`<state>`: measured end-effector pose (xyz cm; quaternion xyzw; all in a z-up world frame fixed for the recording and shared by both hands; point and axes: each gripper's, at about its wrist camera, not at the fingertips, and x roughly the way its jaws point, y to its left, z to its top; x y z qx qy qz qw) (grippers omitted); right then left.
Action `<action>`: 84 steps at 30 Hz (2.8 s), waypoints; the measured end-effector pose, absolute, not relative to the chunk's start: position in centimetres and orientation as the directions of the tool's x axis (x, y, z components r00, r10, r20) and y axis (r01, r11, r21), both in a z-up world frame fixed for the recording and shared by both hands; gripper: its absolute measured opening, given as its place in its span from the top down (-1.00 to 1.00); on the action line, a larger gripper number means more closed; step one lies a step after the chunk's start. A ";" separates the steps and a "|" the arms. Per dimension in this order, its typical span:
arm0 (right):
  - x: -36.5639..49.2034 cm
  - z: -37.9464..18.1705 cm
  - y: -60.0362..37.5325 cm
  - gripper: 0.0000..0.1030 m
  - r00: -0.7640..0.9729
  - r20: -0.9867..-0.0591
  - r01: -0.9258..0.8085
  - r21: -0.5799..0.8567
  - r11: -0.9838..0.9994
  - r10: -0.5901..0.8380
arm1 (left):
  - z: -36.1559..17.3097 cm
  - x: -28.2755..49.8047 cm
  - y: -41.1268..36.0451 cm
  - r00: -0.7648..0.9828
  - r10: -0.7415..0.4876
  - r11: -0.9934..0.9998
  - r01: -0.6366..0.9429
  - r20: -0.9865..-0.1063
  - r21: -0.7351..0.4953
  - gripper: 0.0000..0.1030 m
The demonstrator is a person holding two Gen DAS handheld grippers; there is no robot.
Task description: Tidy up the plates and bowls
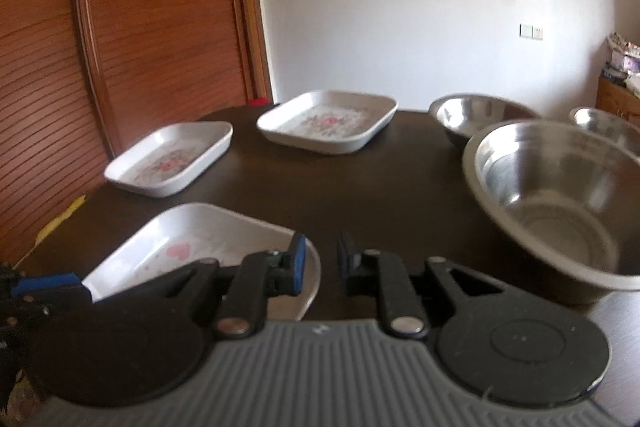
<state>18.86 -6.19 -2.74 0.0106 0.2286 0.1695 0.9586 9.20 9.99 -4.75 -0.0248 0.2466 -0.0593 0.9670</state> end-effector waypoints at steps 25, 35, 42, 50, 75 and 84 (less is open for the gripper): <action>10.2 0.7 -5.9 0.03 0.887 -0.259 -0.386 0.037 0.922 0.382 | -1.6 6.7 9.3 0.933 -0.089 0.996 0.086 -0.350 -0.024 -0.91; 10.2 0.9 -6.2 -0.86 0.904 -0.222 -0.368 0.032 0.929 0.366 | -1.5 7.0 9.6 0.931 -0.036 0.999 0.038 -0.363 0.000 -1.00; 10.7 1.3 -6.6 -1.00 0.909 -0.227 -0.348 0.045 0.937 0.348 | -1.2 7.1 9.5 0.923 -0.013 1.000 0.020 -0.384 0.016 -1.00; 11.7 1.5 -7.0 -1.00 0.913 -0.254 -0.315 0.056 0.947 0.319 | -0.7 6.9 10.0 0.932 -0.002 1.000 0.009 -0.362 0.018 -1.00; 21.6 6.0 -0.6 -1.00 0.808 -0.354 -0.500 0.015 0.866 0.472 | 2.4 15.7 16.1 0.916 -0.090 0.994 0.107 -0.392 0.023 -1.00; 26.8 6.1 2.5 -0.45 0.702 -0.483 -0.581 0.037 0.813 0.523 | 1.3 20.5 18.6 0.874 -0.105 0.988 0.147 -0.475 0.053 -0.95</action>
